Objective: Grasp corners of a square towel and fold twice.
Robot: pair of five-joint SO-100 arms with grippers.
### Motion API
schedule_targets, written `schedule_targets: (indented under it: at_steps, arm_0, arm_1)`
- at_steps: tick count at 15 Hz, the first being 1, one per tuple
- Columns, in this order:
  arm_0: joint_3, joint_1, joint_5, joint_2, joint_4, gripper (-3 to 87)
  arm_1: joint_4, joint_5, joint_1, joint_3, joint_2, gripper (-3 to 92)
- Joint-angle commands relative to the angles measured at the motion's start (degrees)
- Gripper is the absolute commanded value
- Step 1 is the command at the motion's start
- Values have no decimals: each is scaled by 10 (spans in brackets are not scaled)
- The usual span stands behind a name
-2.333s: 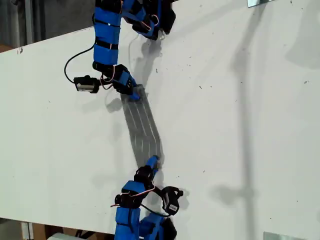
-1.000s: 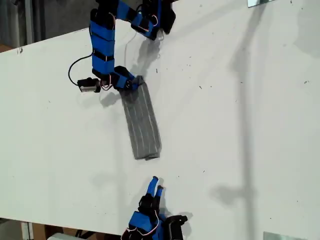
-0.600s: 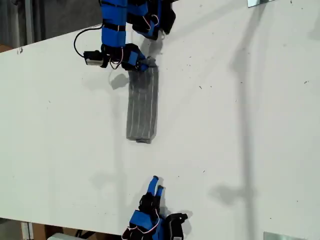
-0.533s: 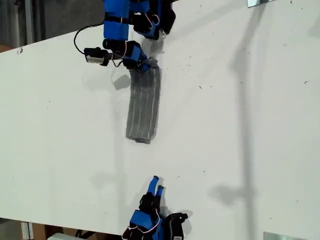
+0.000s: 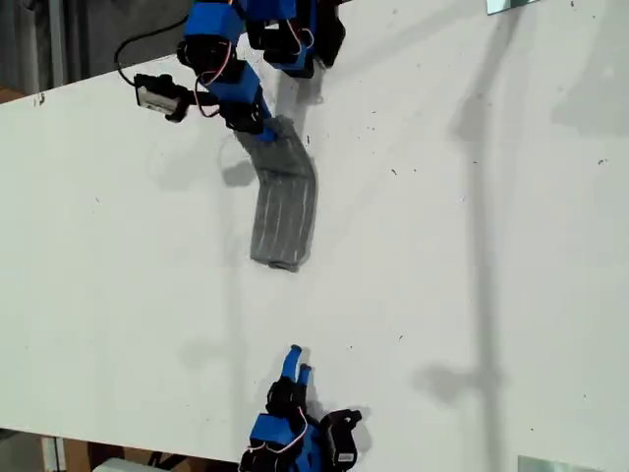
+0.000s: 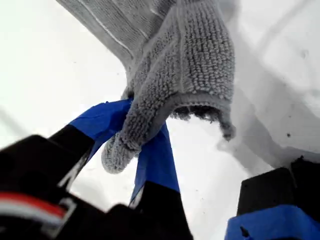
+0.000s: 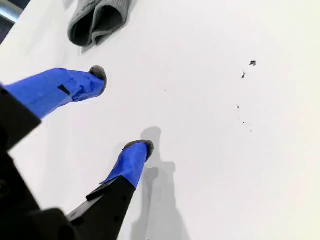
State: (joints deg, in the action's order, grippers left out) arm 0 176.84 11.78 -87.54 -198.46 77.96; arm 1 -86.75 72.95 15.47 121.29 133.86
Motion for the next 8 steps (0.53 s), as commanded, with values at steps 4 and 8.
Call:
schedule_targets:
  at_steps: [4, 8]
  arm_0:
    - [-5, 239, 114, -4, -18, 230]
    - [-1, 244, 119, -4, -20, 218]
  arm_1:
    - [-31, -149, -2, -575, -532, -1]
    - [33, -258, -18, -647, -623, -1]
